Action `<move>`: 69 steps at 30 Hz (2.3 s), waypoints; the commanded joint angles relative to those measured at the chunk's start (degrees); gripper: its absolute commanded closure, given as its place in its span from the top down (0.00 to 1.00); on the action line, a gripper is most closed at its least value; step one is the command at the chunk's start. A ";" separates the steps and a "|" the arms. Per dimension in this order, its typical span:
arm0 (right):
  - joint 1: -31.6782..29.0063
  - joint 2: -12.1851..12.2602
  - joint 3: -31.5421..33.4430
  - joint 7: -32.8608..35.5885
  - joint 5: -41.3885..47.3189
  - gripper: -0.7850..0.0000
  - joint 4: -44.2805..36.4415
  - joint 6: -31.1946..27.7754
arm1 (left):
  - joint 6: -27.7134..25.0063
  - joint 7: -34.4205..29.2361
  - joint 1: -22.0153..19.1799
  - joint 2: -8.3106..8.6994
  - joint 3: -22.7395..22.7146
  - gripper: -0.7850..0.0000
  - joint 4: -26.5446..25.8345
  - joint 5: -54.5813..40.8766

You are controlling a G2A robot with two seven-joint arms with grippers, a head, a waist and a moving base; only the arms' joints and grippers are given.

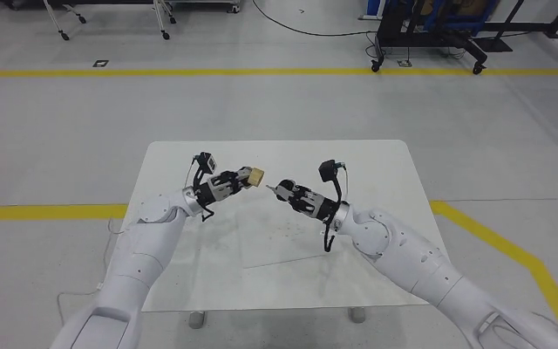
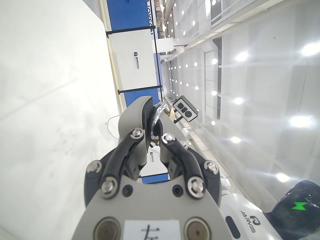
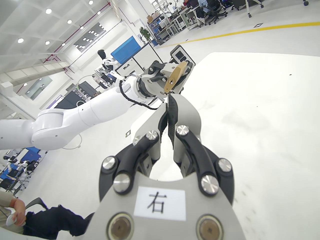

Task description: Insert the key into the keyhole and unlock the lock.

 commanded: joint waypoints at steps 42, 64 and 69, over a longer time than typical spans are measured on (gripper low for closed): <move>-3.13 -4.19 6.62 5.73 -2.66 0.00 1.22 1.95 | -5.33 13.01 7.06 1.67 -2.18 0.00 -11.56 11.68; -7.11 -4.75 9.73 4.68 0.74 0.00 -0.90 0.61 | 22.25 16.96 5.71 1.22 -1.58 0.00 -14.13 5.69; -7.65 -5.51 10.05 6.74 7.24 0.00 -0.72 4.08 | 19.74 25.07 8.23 0.79 -1.00 0.00 -18.41 6.96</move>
